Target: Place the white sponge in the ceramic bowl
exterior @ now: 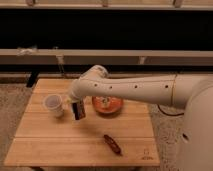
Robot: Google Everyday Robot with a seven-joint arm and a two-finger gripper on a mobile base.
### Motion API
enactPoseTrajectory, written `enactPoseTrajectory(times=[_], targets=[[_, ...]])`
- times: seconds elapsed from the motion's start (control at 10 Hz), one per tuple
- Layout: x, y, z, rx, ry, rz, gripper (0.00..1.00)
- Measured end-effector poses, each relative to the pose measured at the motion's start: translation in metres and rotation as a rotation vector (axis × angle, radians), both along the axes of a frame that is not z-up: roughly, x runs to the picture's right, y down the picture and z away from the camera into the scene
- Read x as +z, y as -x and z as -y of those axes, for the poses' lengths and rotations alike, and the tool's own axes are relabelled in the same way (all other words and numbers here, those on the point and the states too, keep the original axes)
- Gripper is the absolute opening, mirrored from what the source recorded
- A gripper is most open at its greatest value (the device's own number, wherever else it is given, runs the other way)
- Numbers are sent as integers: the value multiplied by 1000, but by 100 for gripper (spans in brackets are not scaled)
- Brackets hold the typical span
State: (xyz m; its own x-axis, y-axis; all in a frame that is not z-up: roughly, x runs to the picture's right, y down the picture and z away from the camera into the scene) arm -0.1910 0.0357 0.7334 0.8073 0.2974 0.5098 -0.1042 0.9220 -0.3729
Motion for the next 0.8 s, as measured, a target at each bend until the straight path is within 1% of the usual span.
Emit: enactPoseTrajectory(times=[0.4,0.6,0.7,0.8], targets=[[0,0,0,-1,-2,1,0],[1,7,16,-19,-50,18,0],[2,14,23,-13,-70,39,0],[5,13,28,22,-81,65,0]])
